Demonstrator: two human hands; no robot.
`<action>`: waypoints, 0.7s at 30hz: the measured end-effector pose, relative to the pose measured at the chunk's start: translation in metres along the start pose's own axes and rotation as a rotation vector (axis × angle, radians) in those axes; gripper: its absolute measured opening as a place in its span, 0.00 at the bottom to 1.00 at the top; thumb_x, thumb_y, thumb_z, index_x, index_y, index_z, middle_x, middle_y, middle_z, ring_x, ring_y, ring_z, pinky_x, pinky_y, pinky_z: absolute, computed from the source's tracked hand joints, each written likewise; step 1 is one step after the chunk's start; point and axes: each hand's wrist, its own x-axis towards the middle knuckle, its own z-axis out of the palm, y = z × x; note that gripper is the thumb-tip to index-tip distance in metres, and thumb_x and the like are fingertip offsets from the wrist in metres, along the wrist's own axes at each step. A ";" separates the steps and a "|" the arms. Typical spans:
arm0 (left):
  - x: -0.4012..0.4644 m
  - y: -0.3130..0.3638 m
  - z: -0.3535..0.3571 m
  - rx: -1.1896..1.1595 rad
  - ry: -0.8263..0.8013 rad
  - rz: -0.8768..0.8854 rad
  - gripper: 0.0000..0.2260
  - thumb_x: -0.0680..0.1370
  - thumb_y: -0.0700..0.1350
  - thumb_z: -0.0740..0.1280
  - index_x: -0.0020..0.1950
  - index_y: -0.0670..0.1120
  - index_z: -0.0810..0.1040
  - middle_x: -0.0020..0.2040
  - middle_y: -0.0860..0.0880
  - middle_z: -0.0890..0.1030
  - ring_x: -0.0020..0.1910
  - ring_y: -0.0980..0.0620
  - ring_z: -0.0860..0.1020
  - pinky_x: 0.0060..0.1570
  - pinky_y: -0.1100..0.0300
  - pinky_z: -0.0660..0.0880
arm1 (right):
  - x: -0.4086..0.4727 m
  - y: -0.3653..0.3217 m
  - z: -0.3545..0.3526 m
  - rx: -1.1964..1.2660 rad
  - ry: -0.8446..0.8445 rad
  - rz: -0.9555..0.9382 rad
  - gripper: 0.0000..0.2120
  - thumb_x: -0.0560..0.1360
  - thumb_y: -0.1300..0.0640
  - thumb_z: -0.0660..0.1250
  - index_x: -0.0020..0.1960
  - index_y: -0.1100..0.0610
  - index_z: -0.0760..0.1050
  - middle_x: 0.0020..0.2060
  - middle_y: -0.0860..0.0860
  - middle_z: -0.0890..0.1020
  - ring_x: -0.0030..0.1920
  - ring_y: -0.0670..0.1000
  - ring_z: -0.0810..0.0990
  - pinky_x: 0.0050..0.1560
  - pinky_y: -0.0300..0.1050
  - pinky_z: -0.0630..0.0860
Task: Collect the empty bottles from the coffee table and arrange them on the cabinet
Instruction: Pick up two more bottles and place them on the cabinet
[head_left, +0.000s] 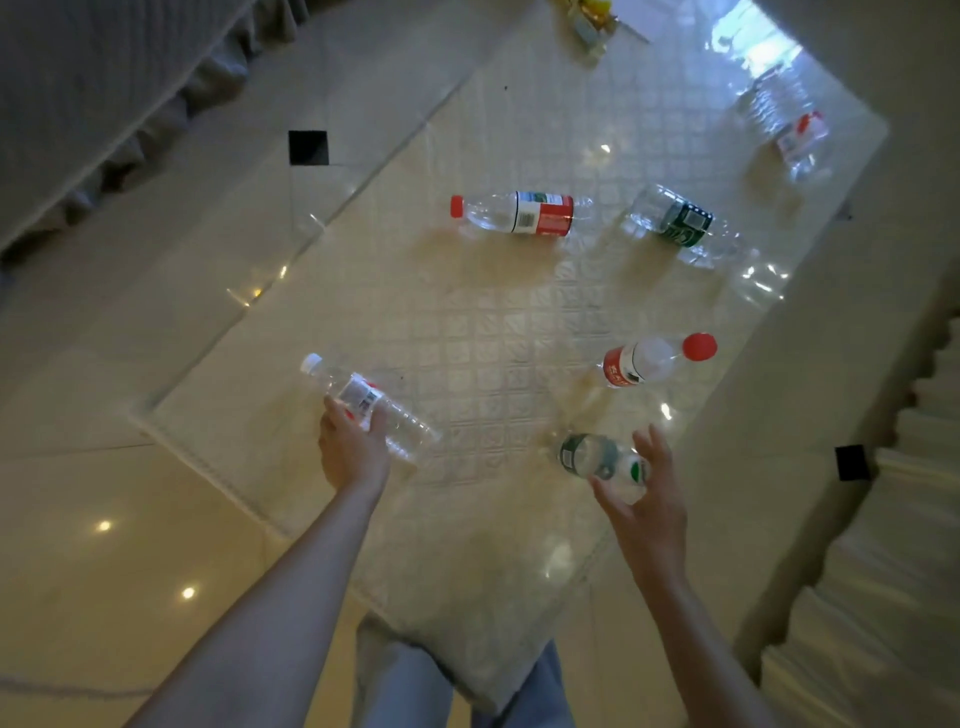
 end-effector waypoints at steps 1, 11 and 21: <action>0.007 0.002 0.006 -0.035 0.010 -0.029 0.34 0.75 0.59 0.64 0.74 0.44 0.56 0.64 0.37 0.71 0.61 0.37 0.70 0.54 0.43 0.71 | 0.001 0.002 0.002 0.010 0.013 0.002 0.42 0.66 0.58 0.77 0.73 0.46 0.58 0.64 0.44 0.74 0.60 0.36 0.72 0.56 0.27 0.67; 0.055 0.011 0.046 -0.378 0.132 -0.279 0.27 0.64 0.52 0.74 0.58 0.45 0.67 0.47 0.47 0.77 0.48 0.40 0.78 0.41 0.55 0.71 | 0.007 0.033 0.021 0.084 0.071 0.102 0.33 0.63 0.54 0.79 0.64 0.42 0.70 0.56 0.41 0.79 0.55 0.42 0.78 0.53 0.37 0.74; 0.006 0.016 0.031 -0.425 -0.029 0.136 0.36 0.64 0.45 0.77 0.69 0.51 0.65 0.63 0.49 0.72 0.58 0.54 0.73 0.57 0.59 0.70 | 0.008 0.029 0.018 0.138 0.030 0.130 0.31 0.63 0.54 0.79 0.63 0.46 0.72 0.54 0.39 0.78 0.55 0.41 0.77 0.56 0.45 0.76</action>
